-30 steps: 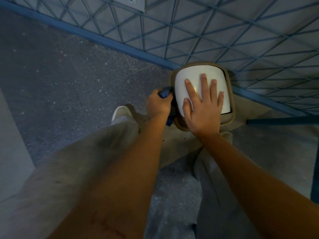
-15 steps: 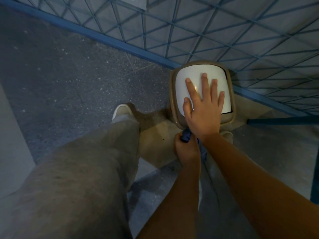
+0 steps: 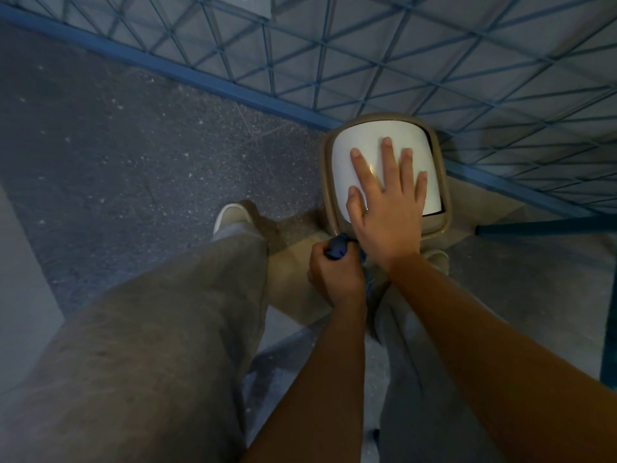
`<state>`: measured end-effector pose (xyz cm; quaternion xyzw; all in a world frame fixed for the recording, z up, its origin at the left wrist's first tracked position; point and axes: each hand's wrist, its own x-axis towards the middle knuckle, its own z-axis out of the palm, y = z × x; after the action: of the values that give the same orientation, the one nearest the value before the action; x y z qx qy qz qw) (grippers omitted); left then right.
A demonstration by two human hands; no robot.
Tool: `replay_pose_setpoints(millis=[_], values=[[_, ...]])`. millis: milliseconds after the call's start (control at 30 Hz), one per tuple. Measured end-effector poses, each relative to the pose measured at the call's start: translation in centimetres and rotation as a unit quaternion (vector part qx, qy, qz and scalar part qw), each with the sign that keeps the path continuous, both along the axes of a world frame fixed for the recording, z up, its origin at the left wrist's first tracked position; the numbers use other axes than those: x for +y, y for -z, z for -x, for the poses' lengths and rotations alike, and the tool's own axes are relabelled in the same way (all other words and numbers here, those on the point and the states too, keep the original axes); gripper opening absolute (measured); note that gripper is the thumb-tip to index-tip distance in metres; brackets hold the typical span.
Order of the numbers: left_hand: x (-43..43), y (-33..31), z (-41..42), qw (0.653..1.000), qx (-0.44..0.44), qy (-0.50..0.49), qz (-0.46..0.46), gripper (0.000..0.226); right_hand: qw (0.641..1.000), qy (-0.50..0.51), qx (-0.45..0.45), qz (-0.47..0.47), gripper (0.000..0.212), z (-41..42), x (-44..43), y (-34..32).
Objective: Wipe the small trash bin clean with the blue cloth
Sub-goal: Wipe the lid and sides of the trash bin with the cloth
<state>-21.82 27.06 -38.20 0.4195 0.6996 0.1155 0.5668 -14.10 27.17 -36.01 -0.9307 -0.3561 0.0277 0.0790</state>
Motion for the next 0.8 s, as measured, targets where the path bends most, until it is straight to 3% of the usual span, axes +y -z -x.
replay_pose_setpoints(millis=[300, 600, 800], values=[[4.2, 0.5, -0.2, 0.999, 0.008, 0.044, -0.013, 0.017, 1.000, 0.003, 0.013, 0.010, 0.052, 0.5, 0.0, -0.1], [11.4, 0.2, -3.6, 0.966, 0.010, 0.244, -0.079, 0.032, 1.000, 0.007, -0.011, 0.001, 0.051, 0.1, 0.3, 0.1], [10.8, -0.5, -3.1, 0.966, 0.026, 0.248, -0.067, 0.025, 1.000, 0.019, -0.008, 0.013, 0.052, 0.1, 0.4, 0.2]])
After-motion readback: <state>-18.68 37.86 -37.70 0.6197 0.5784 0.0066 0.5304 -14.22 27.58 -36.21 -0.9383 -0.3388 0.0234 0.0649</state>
